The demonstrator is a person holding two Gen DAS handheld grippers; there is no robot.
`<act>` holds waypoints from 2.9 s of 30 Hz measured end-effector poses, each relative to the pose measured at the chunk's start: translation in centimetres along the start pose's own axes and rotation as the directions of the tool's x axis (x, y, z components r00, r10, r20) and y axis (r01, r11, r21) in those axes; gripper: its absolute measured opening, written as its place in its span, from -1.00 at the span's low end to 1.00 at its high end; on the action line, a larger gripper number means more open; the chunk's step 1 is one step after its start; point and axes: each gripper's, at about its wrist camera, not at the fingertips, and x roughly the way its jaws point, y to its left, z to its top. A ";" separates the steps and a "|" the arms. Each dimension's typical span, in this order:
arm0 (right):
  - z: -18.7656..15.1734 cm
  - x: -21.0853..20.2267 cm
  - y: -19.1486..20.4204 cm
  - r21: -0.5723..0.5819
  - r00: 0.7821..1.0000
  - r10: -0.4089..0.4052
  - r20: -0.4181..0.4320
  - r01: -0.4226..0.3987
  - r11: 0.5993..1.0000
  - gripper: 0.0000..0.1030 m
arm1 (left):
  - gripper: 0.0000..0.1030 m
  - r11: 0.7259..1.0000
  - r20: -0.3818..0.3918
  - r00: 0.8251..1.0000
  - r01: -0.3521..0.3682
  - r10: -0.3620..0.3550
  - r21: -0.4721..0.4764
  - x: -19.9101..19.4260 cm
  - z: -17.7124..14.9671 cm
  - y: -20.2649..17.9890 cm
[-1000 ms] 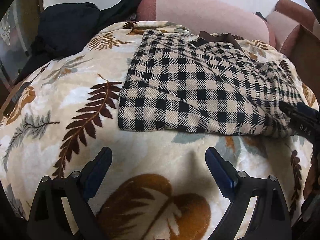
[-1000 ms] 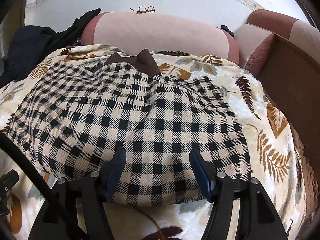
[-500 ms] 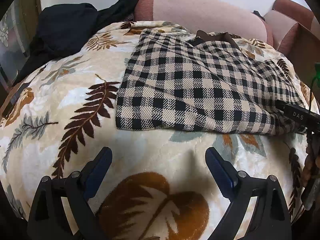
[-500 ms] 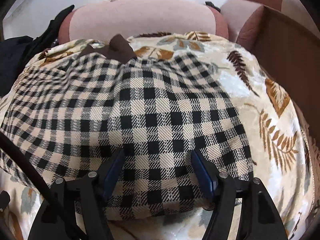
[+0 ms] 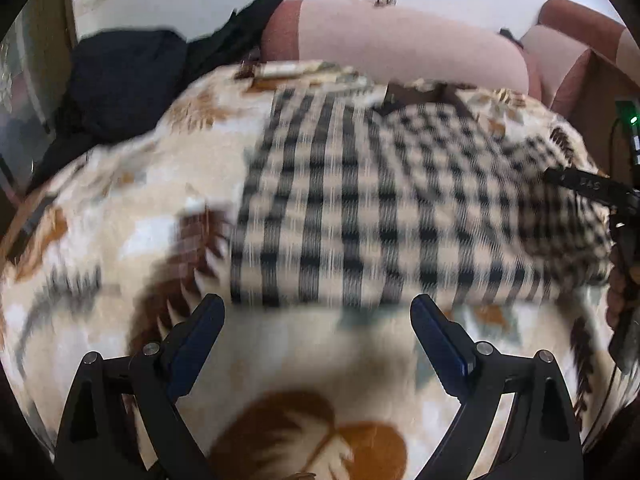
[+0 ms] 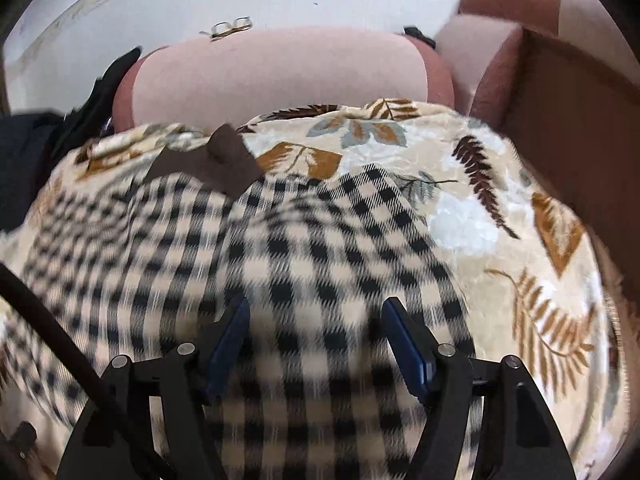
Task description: Fold large clothes
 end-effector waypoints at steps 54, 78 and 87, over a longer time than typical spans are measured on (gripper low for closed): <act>2.6 10.4 -16.8 0.451 0.695 0.712 -0.099 -0.607 0.655 0.41 | 0.27 0.699 -0.154 0.895 0.427 -0.420 0.574 0.6 -0.2 -29.3; 5.6 8.4 -9.1 0.270 0.816 0.552 -0.171 -0.500 0.823 -0.79 | -0.89 0.858 -0.030 0.903 0.418 -0.429 0.298 -2.0 4.2 -24.6; 8.5 1.9 1.8 0.183 0.806 0.585 -0.090 -0.564 0.805 -0.80 | -0.89 0.897 0.002 0.898 0.439 -0.439 0.057 -3.5 5.4 -11.4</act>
